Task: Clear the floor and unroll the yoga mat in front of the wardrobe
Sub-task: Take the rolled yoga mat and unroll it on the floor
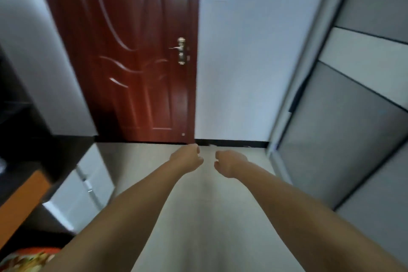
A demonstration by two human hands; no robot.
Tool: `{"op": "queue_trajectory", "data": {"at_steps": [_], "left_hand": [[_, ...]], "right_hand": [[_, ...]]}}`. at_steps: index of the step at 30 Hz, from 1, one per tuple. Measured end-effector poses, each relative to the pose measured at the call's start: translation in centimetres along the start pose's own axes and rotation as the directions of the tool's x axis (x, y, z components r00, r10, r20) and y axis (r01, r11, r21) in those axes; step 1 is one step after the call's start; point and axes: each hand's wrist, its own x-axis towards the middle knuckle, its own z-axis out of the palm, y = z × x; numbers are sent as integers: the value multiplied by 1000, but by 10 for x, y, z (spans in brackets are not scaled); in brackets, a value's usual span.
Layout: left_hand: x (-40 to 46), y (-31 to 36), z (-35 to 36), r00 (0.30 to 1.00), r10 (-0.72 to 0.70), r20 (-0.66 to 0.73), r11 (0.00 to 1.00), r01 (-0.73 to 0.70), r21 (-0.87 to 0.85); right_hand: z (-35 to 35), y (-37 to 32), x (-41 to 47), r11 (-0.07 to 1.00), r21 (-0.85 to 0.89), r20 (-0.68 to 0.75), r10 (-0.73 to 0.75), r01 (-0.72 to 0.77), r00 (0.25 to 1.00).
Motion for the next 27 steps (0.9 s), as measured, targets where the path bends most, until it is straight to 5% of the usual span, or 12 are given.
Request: {"op": "queue_trajectory", "data": {"at_steps": [5,11,27], "left_hand": [[-23,122,57,970,217,106,972,-225,74],[-85,235,119,812,523,260,810,-568,146],[-344,333,259,375,731,570,399,-913,89]], "right_hand": [[11,114,-84,971,58,-33,232,-230,972],[32,197,-210,809,199,-32,569,-552,822],[165,203,-553,246,377,165,931,-893,326]]}}
